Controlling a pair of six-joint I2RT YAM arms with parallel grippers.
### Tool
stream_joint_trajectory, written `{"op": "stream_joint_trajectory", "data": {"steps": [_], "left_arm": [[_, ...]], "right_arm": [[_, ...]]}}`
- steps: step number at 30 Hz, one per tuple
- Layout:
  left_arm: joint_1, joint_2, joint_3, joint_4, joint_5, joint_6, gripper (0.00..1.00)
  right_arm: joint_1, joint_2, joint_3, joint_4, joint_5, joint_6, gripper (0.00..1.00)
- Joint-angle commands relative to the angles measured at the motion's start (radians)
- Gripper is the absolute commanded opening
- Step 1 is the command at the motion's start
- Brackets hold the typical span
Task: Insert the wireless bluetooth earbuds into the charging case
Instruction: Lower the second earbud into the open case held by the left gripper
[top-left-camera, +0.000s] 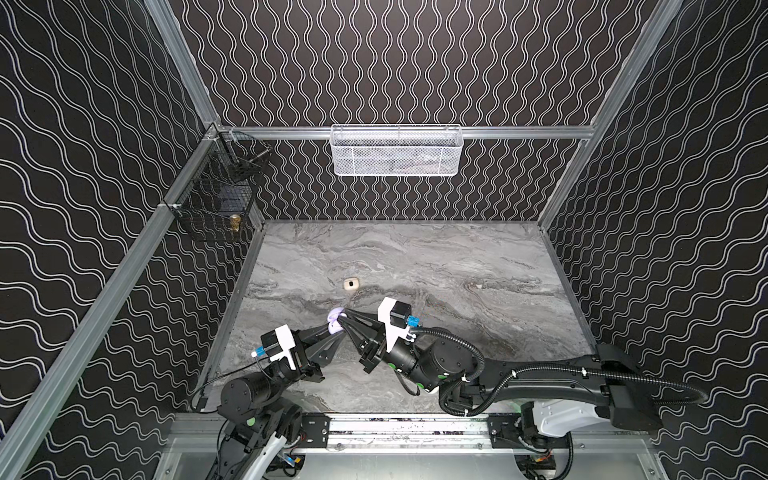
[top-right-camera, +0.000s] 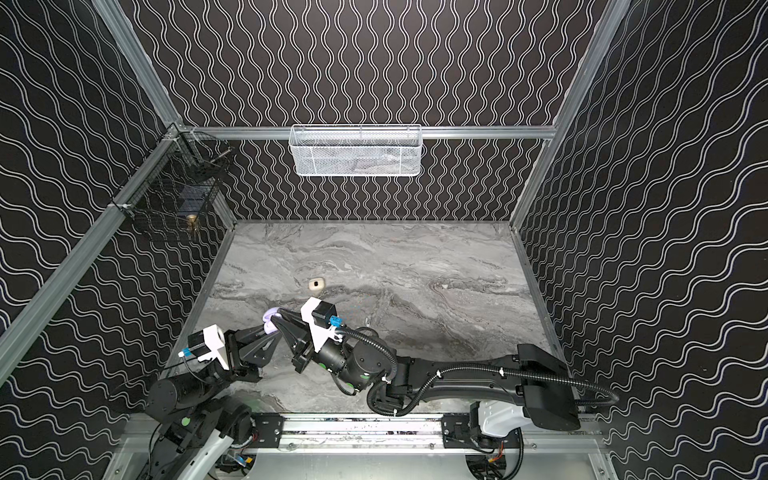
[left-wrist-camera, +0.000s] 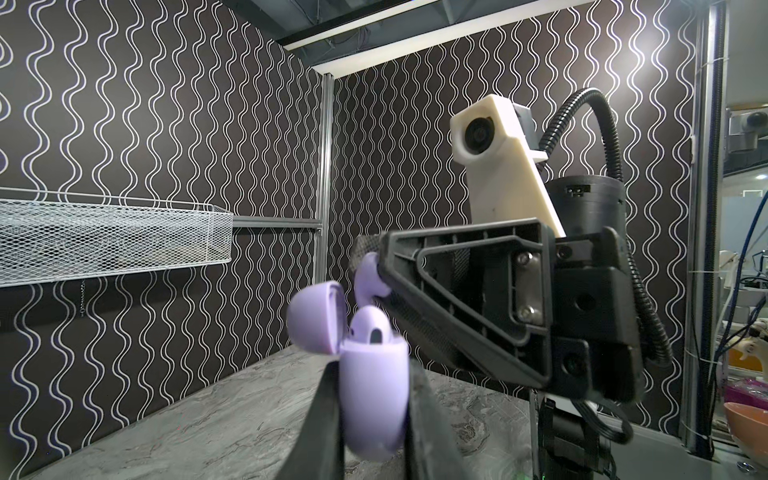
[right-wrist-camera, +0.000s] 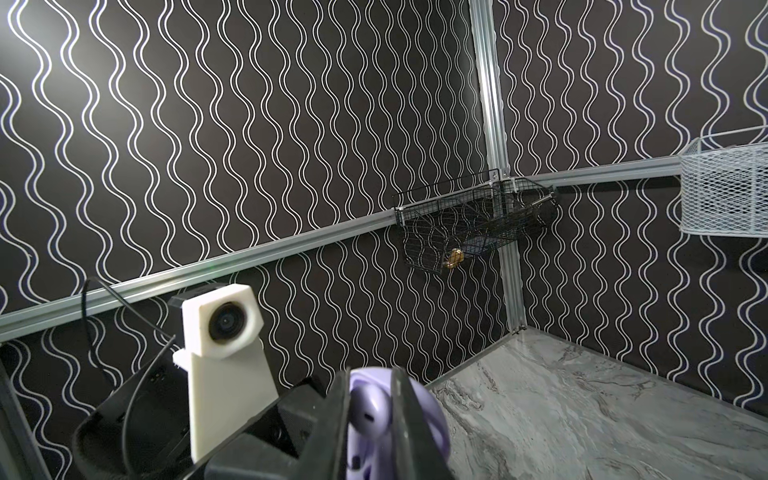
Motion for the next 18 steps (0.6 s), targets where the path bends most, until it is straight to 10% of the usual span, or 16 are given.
{"op": "stream_joint_trajectory", "data": {"steps": [1,18], "left_arm": [[0.000,-0.008,0.016,0.002,-0.011,0.026,0.00],[0.000,-0.011,0.004,0.041,0.007,0.030,0.00]], "right_arm": [[0.002,-0.004,0.000,0.031,-0.014,0.004,0.12],[0.004,-0.027,-0.055,0.026,-0.008,0.046,0.12]]}}
